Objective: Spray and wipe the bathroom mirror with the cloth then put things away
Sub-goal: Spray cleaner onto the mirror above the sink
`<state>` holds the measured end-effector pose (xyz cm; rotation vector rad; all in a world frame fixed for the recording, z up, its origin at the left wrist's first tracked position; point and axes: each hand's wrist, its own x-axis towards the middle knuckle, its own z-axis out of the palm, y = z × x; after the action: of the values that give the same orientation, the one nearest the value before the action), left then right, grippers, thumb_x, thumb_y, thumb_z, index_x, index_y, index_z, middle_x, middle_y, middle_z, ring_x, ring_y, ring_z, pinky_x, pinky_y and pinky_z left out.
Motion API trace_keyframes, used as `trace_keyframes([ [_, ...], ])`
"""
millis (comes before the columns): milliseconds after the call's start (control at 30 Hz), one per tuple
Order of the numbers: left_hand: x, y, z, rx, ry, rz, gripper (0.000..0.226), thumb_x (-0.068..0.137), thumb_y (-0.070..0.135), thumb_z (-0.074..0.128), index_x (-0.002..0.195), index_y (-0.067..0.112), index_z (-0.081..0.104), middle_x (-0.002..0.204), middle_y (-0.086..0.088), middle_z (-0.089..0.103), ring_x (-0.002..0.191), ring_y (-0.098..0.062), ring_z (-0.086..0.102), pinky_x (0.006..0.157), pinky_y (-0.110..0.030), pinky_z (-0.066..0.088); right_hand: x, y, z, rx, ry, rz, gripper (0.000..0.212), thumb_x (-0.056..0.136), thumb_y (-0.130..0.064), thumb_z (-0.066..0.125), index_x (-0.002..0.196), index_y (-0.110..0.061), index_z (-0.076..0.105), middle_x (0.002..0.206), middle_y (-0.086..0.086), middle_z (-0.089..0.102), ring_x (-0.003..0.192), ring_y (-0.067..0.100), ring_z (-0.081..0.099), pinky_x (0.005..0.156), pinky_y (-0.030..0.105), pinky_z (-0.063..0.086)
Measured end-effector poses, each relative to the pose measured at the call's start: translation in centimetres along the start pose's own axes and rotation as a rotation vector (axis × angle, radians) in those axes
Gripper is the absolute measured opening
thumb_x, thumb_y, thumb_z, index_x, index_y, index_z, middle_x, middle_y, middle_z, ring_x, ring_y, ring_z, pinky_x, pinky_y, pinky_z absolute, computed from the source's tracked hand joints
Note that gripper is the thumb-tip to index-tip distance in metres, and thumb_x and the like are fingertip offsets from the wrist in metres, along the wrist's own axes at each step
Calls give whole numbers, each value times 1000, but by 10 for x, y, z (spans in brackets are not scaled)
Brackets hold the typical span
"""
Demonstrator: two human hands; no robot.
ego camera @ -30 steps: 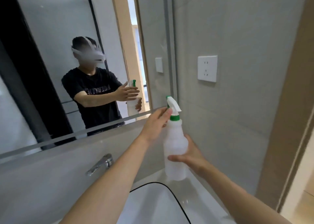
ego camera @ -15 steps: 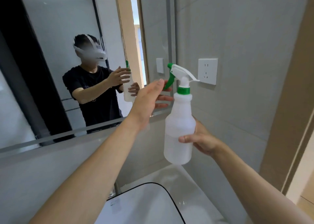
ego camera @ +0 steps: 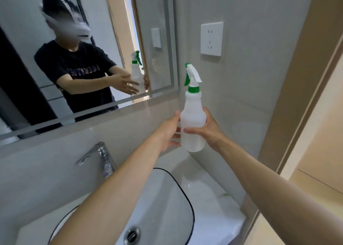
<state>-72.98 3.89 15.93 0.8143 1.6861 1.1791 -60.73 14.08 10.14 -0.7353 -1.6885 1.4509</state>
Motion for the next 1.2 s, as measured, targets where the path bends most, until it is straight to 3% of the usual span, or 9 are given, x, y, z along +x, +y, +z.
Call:
trace_keyframes([
  [267,33,-83,58,-59,-83,-282,47,102,44,42,132,11,54,132,-15,55,107,-35,55,90,-45,55,-67,96,-26,-88,86,224,90,44,-23,93,121,-32,49,114,-2,65,109,23,63,79,34,55],
  [333,38,-102,71,-89,-83,-346,47,104,44,37,130,9,52,130,-18,56,112,-38,58,82,-45,58,-81,119,-31,-152,98,271,93,45,-22,94,126,-27,48,116,1,63,111,27,60,85,41,55],
  [467,44,-139,95,-199,-48,-475,50,107,46,28,128,6,48,115,-19,59,103,-37,63,53,-40,55,-101,160,-38,-250,101,369,98,58,-16,96,139,-26,42,120,-1,59,111,25,55,81,33,51],
  [567,53,-164,108,-239,-15,-540,51,107,43,29,138,6,46,136,-20,54,119,-40,58,62,-45,57,-109,181,-42,-263,67,410,99,64,-13,94,144,-30,38,119,-4,56,109,19,52,63,7,45],
  [667,58,-182,115,-304,-15,-589,50,107,41,31,140,6,44,141,-22,51,118,-42,57,85,-56,58,-115,199,-48,-232,44,436,94,65,-7,92,136,-34,38,116,-6,57,109,20,54,59,3,45],
  [833,63,-203,122,-374,-34,-636,65,103,56,28,145,9,42,109,-17,59,84,-32,64,83,-56,59,-121,220,-53,-176,12,521,87,68,-3,91,129,-36,37,113,-9,54,95,4,52,53,2,46],
  [933,69,-206,123,-384,-37,-642,69,102,60,27,140,6,47,91,-14,59,80,-31,64,84,-54,59,-121,225,-53,-177,-11,504,93,67,-6,92,136,-33,36,114,-14,54,97,-1,52,56,2,47],
  [1067,73,-203,121,-371,-19,-642,68,101,61,27,141,9,45,105,-17,60,83,-32,63,68,-44,59,-115,226,-57,-180,-49,511,92,69,1,87,138,-32,36,119,-8,54,103,6,53,59,5,49],
  [1200,75,-207,120,-347,2,-664,70,101,62,26,123,3,55,110,-19,60,97,-34,62,79,-45,56,-113,229,-63,-246,-100,520,84,74,14,66,138,-30,36,121,-5,51,118,23,49,68,8,47],
])
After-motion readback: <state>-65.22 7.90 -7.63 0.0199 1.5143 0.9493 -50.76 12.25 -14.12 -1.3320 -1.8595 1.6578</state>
